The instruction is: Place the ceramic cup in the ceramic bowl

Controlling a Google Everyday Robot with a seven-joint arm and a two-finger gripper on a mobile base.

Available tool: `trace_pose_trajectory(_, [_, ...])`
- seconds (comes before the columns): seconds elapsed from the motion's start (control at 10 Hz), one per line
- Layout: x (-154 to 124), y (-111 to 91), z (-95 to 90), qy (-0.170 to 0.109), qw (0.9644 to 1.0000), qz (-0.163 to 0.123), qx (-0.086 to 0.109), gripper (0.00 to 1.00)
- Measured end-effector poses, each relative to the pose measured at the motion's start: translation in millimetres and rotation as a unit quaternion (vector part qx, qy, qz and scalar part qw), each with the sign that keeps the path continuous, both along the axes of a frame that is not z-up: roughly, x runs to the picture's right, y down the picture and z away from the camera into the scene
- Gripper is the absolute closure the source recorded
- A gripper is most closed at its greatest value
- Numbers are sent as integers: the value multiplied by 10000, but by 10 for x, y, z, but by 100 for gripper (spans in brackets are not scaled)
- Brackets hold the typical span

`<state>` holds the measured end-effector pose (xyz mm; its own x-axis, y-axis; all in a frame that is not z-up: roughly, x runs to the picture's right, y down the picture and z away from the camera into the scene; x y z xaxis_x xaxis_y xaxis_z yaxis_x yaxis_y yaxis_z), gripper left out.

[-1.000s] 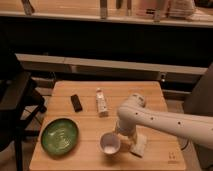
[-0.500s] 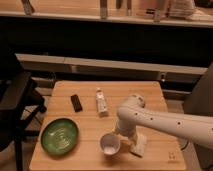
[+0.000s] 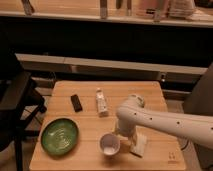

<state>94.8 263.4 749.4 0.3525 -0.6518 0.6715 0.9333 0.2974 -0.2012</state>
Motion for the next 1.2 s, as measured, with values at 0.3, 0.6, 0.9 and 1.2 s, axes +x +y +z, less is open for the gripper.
trace_pose_trajectory(0.3, [-5, -75, -56, 20, 10000, -24, 40, 20])
trace_pose_trajectory(0.6, [-81, -400, -420, -95, 9995, -144, 248, 20])
trace_pose_trajectory(0.9, [-186, -614, -811, -333, 9979, -319, 465, 20])
trace_pose_trajectory(1.2, [-280, -500, -1032, -595, 9950, -562, 579, 20])
